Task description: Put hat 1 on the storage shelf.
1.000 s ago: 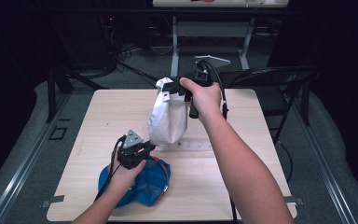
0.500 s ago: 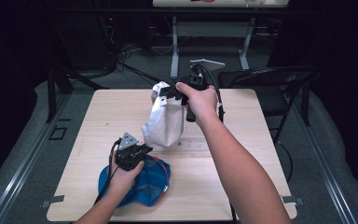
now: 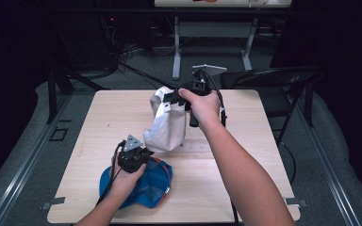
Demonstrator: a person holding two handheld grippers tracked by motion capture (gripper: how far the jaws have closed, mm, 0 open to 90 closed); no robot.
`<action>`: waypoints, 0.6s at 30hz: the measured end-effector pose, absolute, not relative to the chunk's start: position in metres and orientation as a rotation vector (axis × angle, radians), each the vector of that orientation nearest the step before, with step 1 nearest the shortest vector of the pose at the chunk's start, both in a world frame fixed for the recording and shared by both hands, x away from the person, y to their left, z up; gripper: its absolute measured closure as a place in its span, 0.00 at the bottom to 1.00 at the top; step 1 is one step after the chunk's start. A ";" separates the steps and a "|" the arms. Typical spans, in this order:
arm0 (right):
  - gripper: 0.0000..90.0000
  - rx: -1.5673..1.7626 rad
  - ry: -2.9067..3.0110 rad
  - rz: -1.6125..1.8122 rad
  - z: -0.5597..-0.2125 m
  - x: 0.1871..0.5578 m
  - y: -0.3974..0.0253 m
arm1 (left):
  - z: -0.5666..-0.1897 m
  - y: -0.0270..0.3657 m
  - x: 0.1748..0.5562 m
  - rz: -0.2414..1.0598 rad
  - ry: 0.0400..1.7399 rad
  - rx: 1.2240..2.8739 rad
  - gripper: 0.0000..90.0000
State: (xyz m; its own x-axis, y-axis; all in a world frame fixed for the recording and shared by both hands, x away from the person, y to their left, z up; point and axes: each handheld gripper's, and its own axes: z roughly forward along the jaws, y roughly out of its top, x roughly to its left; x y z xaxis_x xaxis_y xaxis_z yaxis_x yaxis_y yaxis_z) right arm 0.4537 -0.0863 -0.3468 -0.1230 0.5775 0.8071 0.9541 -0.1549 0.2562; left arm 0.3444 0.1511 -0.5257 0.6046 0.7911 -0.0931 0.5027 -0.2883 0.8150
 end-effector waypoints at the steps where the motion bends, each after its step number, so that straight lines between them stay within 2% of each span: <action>1: 0.91 -1.729 -1.708 -1.185 -0.348 0.454 -0.086 | -0.527 0.152 0.345 0.415 1.028 1.953 0.94; 6: 0.91 -1.743 -1.721 -1.157 -0.355 0.455 -0.085 | -0.535 0.153 0.348 0.397 1.039 2.005 0.94; 12: 0.91 -1.757 -1.701 -1.159 -0.363 0.456 -0.088 | -0.535 0.151 0.345 0.424 1.034 1.993 0.93; 18: 0.90 -1.760 -1.717 -1.164 -0.362 0.455 -0.092 | -0.527 0.160 0.339 0.394 1.018 1.948 0.76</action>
